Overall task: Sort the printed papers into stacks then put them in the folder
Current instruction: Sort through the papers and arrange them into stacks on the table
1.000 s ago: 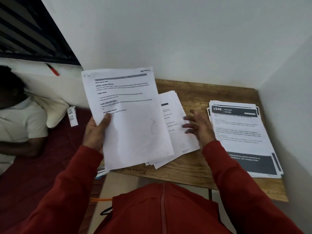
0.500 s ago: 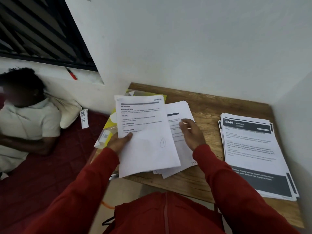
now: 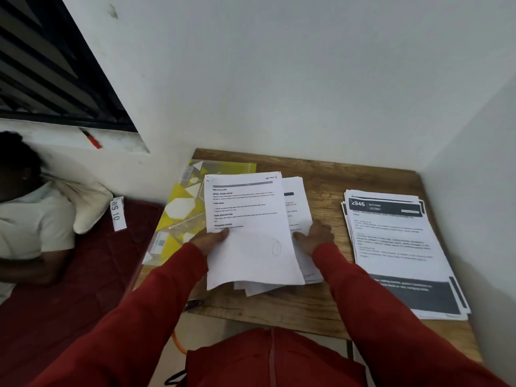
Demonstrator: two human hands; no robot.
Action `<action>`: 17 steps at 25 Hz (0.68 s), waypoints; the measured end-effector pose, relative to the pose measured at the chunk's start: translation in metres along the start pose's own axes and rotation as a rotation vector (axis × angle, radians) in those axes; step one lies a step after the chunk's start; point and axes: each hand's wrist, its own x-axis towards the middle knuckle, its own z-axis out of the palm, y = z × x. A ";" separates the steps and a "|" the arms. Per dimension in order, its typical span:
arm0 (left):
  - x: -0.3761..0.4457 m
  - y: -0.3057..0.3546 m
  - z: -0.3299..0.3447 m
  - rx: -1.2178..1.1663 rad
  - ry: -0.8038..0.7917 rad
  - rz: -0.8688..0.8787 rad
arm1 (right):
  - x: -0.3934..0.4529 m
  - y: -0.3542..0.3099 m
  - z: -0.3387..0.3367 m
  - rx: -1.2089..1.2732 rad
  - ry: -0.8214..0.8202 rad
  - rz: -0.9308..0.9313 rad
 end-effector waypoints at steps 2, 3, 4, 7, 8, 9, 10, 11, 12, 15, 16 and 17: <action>0.006 -0.002 0.000 -0.010 -0.011 -0.005 | 0.000 0.002 -0.002 0.173 -0.044 0.026; 0.007 -0.001 0.002 -0.007 -0.025 -0.012 | 0.001 0.004 -0.004 0.265 -0.073 0.040; 0.005 0.001 0.004 -0.008 -0.028 -0.014 | 0.000 0.006 -0.005 0.324 -0.088 0.048; 0.000 0.006 0.011 -0.016 -0.079 -0.027 | -0.002 0.009 -0.004 0.250 -0.046 0.047; 0.000 0.006 0.012 -0.017 -0.091 -0.024 | -0.003 0.010 -0.002 0.155 -0.021 0.054; 0.001 0.005 0.012 -0.019 -0.094 -0.017 | -0.004 0.009 0.001 0.078 -0.003 0.066; 0.002 0.005 0.013 -0.026 -0.106 -0.008 | -0.006 0.009 0.002 0.053 0.010 0.066; 0.004 0.004 0.013 -0.021 -0.111 -0.003 | -0.008 0.008 0.002 0.081 0.014 0.058; 0.004 0.004 0.014 -0.023 -0.122 -0.002 | -0.009 0.007 0.000 0.165 0.011 0.037; 0.003 0.003 0.016 -0.035 -0.141 -0.006 | -0.013 0.011 -0.008 0.556 -0.074 0.021; 0.003 0.002 0.016 -0.031 -0.145 -0.005 | -0.015 0.015 -0.010 0.628 -0.102 0.026; 0.003 0.002 0.016 -0.029 -0.156 -0.004 | -0.017 0.017 -0.009 0.659 -0.116 0.033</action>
